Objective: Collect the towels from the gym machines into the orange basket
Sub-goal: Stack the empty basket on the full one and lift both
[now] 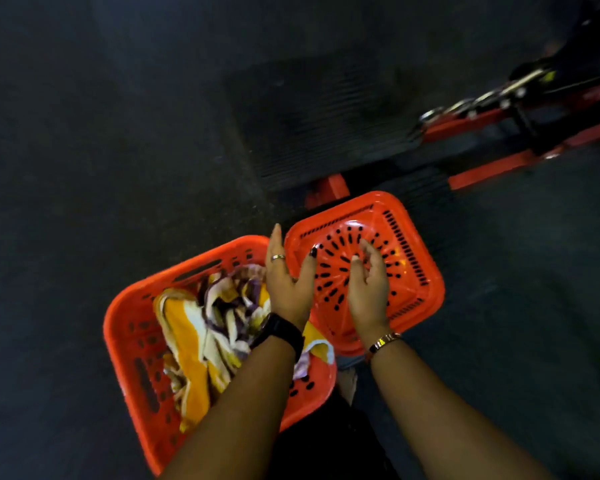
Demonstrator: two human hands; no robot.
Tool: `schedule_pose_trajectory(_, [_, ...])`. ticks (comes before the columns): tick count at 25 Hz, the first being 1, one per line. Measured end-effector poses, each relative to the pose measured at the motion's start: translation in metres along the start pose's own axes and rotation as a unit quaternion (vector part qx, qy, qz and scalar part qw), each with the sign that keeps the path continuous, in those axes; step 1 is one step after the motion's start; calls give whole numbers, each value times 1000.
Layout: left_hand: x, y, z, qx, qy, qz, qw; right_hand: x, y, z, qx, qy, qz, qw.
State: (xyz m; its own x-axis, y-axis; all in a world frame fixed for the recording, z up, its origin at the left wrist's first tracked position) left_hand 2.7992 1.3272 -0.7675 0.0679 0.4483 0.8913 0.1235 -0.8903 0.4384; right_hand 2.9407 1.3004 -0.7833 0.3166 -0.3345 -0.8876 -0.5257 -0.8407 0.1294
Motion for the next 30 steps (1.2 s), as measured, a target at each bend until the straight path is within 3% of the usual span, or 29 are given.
schedule_pose_trajectory(2, [2,-1,51,-66,47,-89,993,11,-30,-35,-14,15,65,998])
schedule_pose_trajectory(5, [-32,-17,104,-86,89,-235,964,40,-74,-77,-51,11,140,989])
schedule_pose_trajectory(8, [-73,-50,127,-20,69,-292,954,81,-121,-98,-110,35,161,980])
schedule_pose_trajectory(12, [-117,-100,121,84,-8,-296,951,140,-174,-99,-158,81,181,967])
schedule_pose_trajectory(16, [-166,-136,116,135,-96,-382,909,191,-206,-87,-192,126,183,956])
schedule_pose_trajectory(20, [-183,-140,114,163,-129,-386,899,233,-222,-85,-179,173,210,946])
schedule_pose_trajectory(25, [-179,-141,112,184,-44,-386,903,239,-229,-94,-121,177,272,938])
schedule_pose_trajectory(30, [-107,-134,123,184,-52,-273,943,226,-233,-129,-79,128,284,947])
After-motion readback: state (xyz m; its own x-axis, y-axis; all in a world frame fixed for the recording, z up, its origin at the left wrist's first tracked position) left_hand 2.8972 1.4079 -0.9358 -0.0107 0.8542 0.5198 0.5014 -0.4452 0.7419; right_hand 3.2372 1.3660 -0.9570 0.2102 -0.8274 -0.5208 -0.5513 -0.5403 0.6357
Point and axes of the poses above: each hand's wrist, its own y-axis away from the middle knuckle, its own z-axis out of the palm, x = y × z, the point moved 4 cm from there along -y, towards the middle knuckle, and after that the axes turned 7 degrees about -z, right-handed, at the moved point
